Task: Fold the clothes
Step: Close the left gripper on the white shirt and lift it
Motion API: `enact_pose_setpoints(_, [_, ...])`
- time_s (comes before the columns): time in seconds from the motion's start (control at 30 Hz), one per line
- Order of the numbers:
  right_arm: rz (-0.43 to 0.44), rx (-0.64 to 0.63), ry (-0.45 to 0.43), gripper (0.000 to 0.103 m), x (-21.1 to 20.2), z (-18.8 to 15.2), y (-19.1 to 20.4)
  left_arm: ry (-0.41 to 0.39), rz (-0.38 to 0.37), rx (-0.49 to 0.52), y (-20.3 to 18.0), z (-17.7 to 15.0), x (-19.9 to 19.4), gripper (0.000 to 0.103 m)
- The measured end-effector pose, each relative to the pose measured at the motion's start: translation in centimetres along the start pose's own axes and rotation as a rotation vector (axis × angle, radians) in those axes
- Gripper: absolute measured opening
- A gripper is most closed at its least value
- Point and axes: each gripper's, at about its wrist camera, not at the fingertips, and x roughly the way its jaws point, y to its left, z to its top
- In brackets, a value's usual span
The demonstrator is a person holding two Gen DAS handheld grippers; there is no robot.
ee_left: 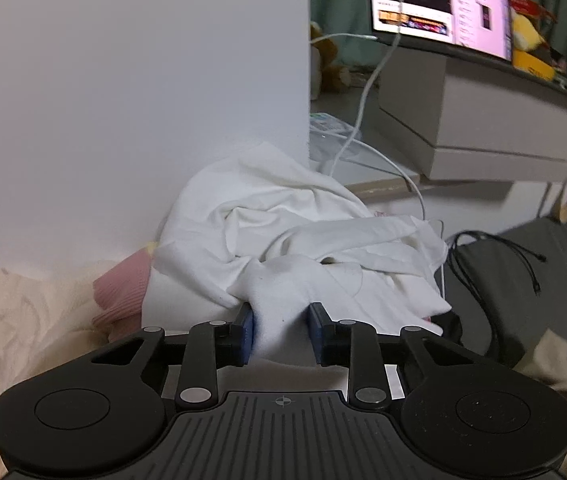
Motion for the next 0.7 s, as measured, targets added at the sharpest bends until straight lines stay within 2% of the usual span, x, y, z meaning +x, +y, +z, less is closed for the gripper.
enact_pose_setpoints(0.03, [0.001, -0.002, 0.0, 0.103, 0.0, 0.0, 0.0, 0.002, 0.0, -0.019, 0.0, 0.2, -0.1, 0.037])
enact_pose_setpoints(0.13, [0.006, -0.007, 0.001, 0.103, 0.0, 0.0, 0.1, 0.007, -0.018, -0.054, -0.2, 0.6, 0.0, 0.059])
enact_pose_setpoints(0.2, [0.007, -0.009, 0.003, 0.103, 0.0, 0.0, 0.1, -0.002, -0.005, -0.033, -0.8, 0.6, 0.1, 0.083])
enact_pose_setpoints(0.37, [0.012, -0.011, 0.003, 0.103, 0.0, 0.0, 0.2, 0.005, 0.043, 0.052, -2.3, 0.3, 1.5, 0.082])
enact_pose_setpoints(0.47, [0.013, -0.008, 0.009, 0.103, 0.0, 0.0, 0.1, 0.004, 0.101, 0.051, -2.2, -0.4, 2.6, 0.045])
enact_pose_setpoints(0.53, [0.016, -0.006, 0.008, 0.103, -0.1, 0.0, 0.1, -0.013, 0.086, 0.025, -1.6, -0.7, 2.6, 0.038])
enact_pose_setpoints(0.6, [0.016, -0.011, 0.013, 0.103, 0.0, 0.0, 0.2, -0.033, 0.068, 0.0, -1.0, -0.9, 2.0, 0.027])
enact_pose_setpoints(0.7, [0.016, -0.019, 0.018, 0.103, 0.1, 0.0, 0.3, -0.073, 0.032, -0.047, -0.4, -0.9, 0.8, 0.02])
